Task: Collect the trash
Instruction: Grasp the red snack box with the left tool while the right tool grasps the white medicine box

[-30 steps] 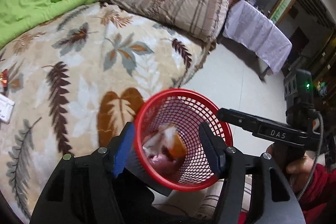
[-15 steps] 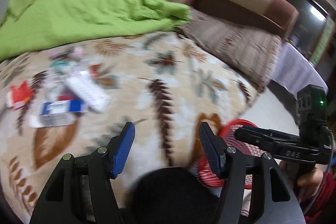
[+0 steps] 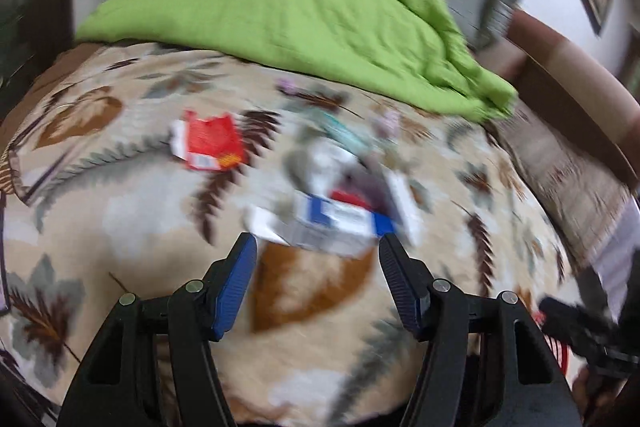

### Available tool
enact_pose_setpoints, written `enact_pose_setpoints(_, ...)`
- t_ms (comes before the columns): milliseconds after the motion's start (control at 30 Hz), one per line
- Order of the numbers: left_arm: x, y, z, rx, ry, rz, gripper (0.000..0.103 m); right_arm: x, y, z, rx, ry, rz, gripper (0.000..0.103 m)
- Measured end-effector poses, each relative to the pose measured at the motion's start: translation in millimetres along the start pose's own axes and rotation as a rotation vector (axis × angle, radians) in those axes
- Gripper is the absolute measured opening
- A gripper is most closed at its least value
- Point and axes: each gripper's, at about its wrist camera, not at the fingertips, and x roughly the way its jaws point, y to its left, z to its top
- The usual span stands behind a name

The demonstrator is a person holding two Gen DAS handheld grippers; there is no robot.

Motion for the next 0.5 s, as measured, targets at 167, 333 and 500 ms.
enact_pose_setpoints(167,32.8,64.2,31.5,-0.162,0.022,0.057,0.062,9.3,8.3,14.9,-0.027,-0.005,0.010,0.067)
enact_pose_setpoints(333,73.3,114.3,50.0,-0.308,0.049,0.059,0.062,20.1,9.0,23.7,-0.043,-0.001,0.005,0.068)
enact_pose_setpoints(500,115.5,136.1,65.2,-0.374,0.077,0.026,0.058,35.0,-0.6,29.5,-0.028,0.021,0.001,0.068)
